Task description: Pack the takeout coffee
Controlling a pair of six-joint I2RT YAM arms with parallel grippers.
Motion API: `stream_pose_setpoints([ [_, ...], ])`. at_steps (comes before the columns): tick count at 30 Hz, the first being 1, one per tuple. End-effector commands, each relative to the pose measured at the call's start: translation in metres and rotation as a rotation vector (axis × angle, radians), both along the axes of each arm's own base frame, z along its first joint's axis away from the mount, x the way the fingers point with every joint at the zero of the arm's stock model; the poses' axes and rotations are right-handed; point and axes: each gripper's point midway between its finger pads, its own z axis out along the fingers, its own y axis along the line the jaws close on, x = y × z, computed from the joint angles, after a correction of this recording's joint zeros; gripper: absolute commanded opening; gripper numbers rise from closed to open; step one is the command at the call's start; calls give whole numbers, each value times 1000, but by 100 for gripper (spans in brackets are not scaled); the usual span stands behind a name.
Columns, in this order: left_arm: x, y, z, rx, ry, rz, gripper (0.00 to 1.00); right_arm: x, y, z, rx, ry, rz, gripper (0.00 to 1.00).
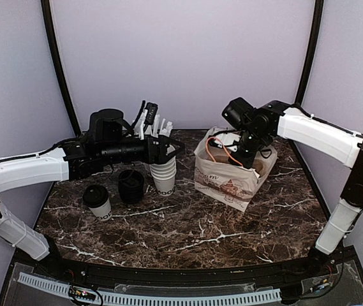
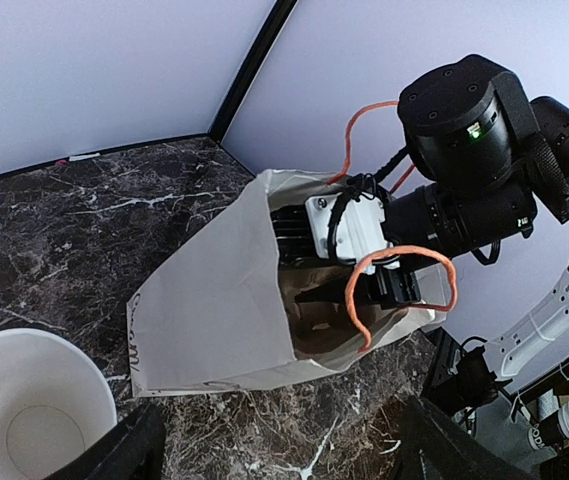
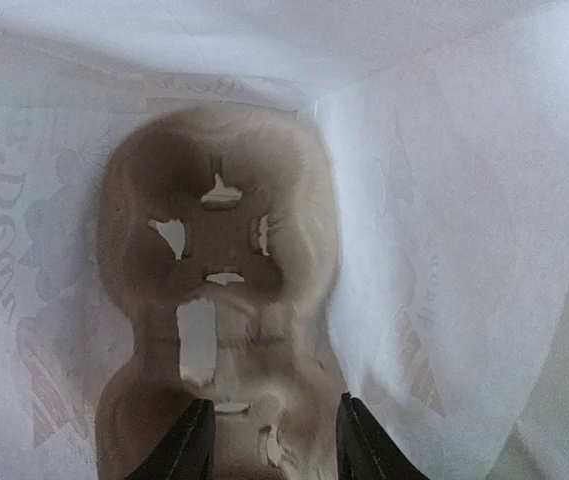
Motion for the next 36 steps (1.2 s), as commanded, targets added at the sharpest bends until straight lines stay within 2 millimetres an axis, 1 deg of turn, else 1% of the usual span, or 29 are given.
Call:
stream_pose_setpoints([
  [1,-2,4,19,-38,-24,-1,84,3,4,38,110,-51,15,44],
  [3,-3,4,20,-36,-22,-6,84,-1,4,49,152,-46,36,45],
  [5,-3,2,22,-35,-23,-12,84,-9,5,56,182,-29,76,46],
  [11,0,-2,24,-31,-27,-20,84,-37,3,67,230,31,195,47],
  [17,3,-9,25,-18,-32,-34,84,-34,-3,90,277,-26,206,47],
  [18,4,-10,24,-8,-39,-36,84,-34,-4,95,290,-34,207,47],
  [20,7,-13,21,18,-48,-45,83,-36,-7,114,335,-57,214,47],
  [21,10,-16,23,25,-59,-48,83,-38,-8,125,363,-74,222,47],
  [22,11,-17,18,55,-66,-55,83,-39,-9,135,389,-95,233,47],
  [23,15,-22,20,68,-78,-57,83,-41,-11,145,406,-118,237,47],
  [24,19,-23,28,83,-106,-60,83,-42,-12,153,426,-138,244,47],
  [25,23,-27,19,117,-110,-66,82,-43,-13,159,439,-155,248,47],
  [26,27,-29,25,128,-119,-61,82,-43,-15,164,451,-169,248,47],
  [27,32,-33,16,154,-118,-65,82,-44,-14,168,467,-178,252,47],
  [29,41,-39,15,173,-123,-67,82,-51,-11,171,508,-168,277,47],
  [31,49,-45,17,185,-137,-72,82,-68,-4,170,555,-121,342,49],
  [33,57,-52,19,194,-159,-82,82,-82,3,161,586,-75,409,52],
  [34,61,-59,23,190,-172,-96,82,-88,6,156,593,-56,428,53],
  [35,62,-62,19,210,-178,-117,82,-91,10,151,598,-39,444,53],
  [36,65,-71,23,208,-190,-142,82,-93,14,148,605,-31,452,54],
])
